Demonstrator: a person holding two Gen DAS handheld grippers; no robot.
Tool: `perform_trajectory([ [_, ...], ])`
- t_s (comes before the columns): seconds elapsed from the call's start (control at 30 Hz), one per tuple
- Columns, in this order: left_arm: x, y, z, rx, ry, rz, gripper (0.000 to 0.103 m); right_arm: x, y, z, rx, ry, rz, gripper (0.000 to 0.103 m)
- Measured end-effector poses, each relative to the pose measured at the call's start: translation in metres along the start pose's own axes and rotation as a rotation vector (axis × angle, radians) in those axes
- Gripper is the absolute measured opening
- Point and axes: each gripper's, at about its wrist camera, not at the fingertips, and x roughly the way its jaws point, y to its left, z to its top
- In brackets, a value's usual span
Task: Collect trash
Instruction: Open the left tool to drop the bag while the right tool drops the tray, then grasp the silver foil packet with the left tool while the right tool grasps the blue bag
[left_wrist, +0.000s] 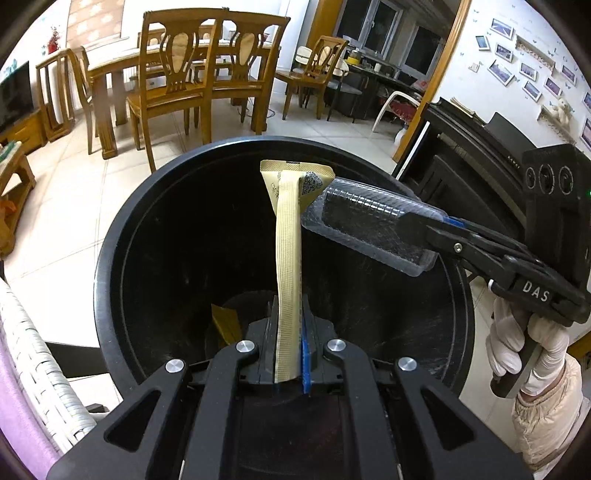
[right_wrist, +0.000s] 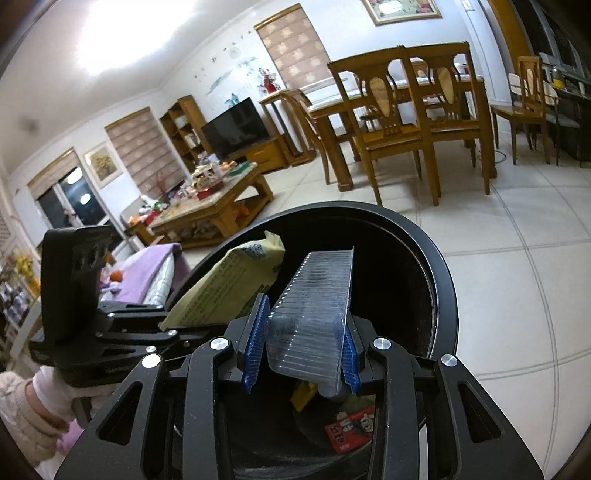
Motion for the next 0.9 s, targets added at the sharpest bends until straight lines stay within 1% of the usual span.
perform_trajectory([
  [0.27, 0.002, 0.002, 0.004, -0.014, 0.01, -0.002, 0.012, 0.008, 0.0, -0.001, -0.001, 0.009, -0.005, 0.036],
  [0.57, 0.001, 0.006, 0.004, -0.035, 0.009, -0.005, 0.012, 0.008, 0.004, 0.0, -0.001, 0.009, -0.006, 0.036],
  [0.6, 0.0, 0.008, 0.004, -0.037, 0.01, -0.005, 0.013, 0.008, 0.005, -0.001, 0.0, 0.009, -0.007, 0.036],
  [0.67, -0.002, 0.008, 0.003, -0.043, 0.007, 0.004, 0.027, 0.005, 0.009, -0.003, -0.001, 0.006, -0.01, 0.036],
  [0.7, -0.005, 0.009, 0.002, -0.045, 0.001, 0.008, 0.042, 0.005, 0.011, -0.003, -0.001, 0.005, -0.01, 0.038],
  [0.73, -0.007, 0.009, 0.001, -0.046, -0.007, 0.014, 0.056, 0.004, 0.011, -0.004, 0.001, 0.004, -0.01, 0.047],
  [0.77, -0.011, 0.008, 0.001, -0.047, -0.019, 0.025, 0.061, 0.003, 0.012, -0.003, 0.008, 0.002, -0.012, 0.057],
  [0.8, -0.015, 0.008, 0.0, -0.046, -0.029, 0.034, 0.065, 0.002, 0.013, -0.003, 0.012, -0.004, -0.012, 0.059],
  [0.9, -0.025, 0.009, -0.004, -0.052, -0.04, 0.035, 0.066, -0.002, 0.021, 0.0, 0.009, -0.015, -0.004, 0.064],
])
